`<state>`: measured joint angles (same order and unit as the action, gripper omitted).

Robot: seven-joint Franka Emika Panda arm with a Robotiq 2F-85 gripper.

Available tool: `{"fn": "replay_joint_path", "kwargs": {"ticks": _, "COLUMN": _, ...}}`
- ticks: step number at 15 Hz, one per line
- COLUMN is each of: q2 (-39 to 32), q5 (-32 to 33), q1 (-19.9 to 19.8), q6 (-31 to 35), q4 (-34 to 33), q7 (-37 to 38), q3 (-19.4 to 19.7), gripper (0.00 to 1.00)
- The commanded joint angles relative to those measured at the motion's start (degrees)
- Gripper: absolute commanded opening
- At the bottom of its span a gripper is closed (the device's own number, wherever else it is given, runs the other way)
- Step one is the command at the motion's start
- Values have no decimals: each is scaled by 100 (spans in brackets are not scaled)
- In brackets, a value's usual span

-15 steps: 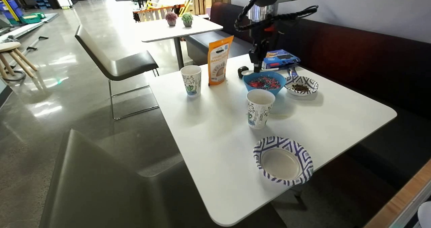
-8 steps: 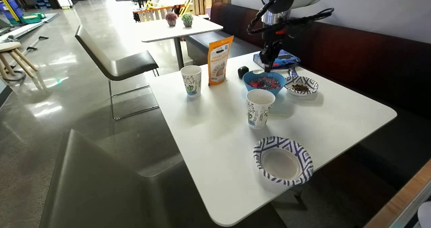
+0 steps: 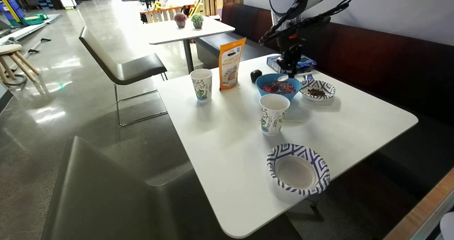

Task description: Put some of the contents of the blue bowl into the paper cup next to the orange packet using the plastic spoon

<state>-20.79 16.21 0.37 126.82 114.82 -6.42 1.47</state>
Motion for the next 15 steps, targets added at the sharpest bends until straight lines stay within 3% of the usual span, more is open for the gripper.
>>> {"fn": "replay_joint_path", "kwargs": {"ticks": 1, "q2": -315, "q5": 205, "q1": 169, "q6": -782, "q4": -454, "q7": 279, "q3": 56, "gripper": 4}}
{"fn": "replay_joint_path", "kwargs": {"ticks": 15, "q2": -1495, "q5": 479, "q1": 372, "q6": -2722, "q4": -2087, "q7": 334, "q3": 11, "gripper": 4}}
